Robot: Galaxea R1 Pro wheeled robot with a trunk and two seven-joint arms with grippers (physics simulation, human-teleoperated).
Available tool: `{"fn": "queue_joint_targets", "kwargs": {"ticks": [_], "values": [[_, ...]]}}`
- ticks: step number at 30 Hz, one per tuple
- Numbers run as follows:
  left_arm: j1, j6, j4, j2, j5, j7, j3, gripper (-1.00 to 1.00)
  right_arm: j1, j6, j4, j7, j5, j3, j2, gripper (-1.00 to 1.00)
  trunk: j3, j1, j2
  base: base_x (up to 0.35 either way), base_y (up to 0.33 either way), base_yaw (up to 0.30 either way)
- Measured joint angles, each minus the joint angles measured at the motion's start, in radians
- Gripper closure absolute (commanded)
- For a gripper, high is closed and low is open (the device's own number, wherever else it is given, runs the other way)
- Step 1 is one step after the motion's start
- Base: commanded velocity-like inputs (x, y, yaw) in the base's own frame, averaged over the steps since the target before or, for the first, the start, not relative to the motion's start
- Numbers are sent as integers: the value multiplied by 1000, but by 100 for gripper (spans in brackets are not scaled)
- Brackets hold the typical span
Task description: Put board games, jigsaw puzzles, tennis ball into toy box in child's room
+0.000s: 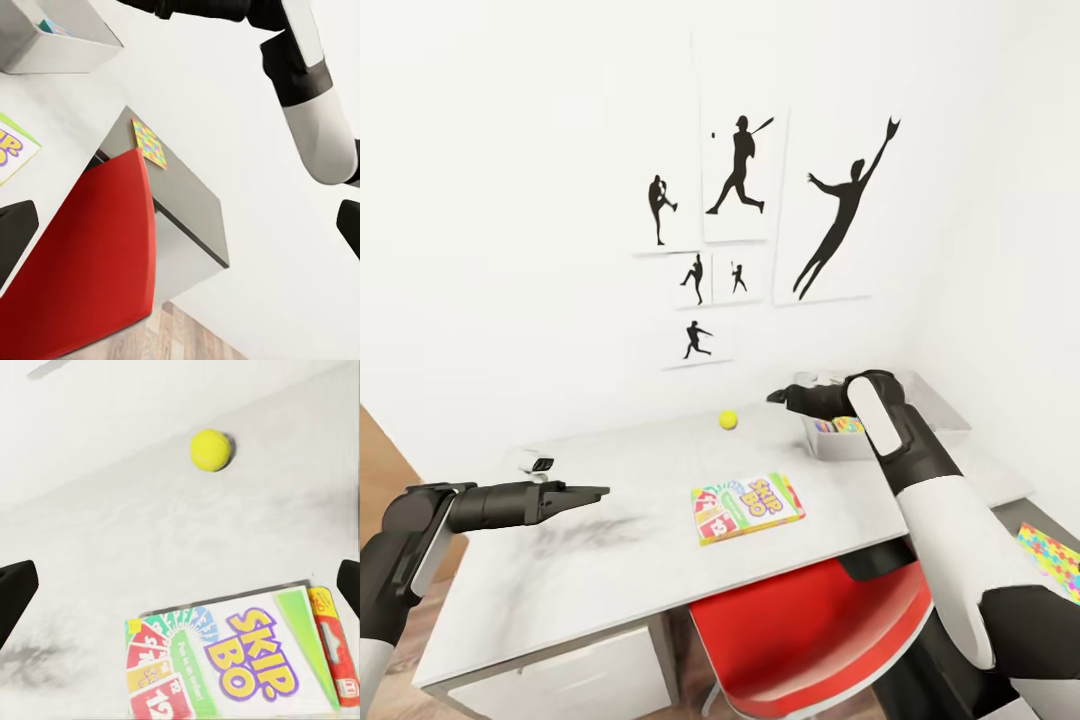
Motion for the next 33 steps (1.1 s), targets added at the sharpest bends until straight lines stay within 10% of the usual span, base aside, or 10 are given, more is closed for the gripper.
{"fn": "queue_joint_targets", "kwargs": {"ticks": [9, 33], "values": [[0, 0, 2, 0, 0, 0, 1, -100, 0, -22, 152, -82, 3, -1, 65, -100, 15, 0, 0, 0, 0, 70], [0, -2, 4, 4, 0, 0, 4, -100, 0, -160, 360, -96, 0, -1, 68, -100, 11, 0, 0, 0, 3, 43]]}}
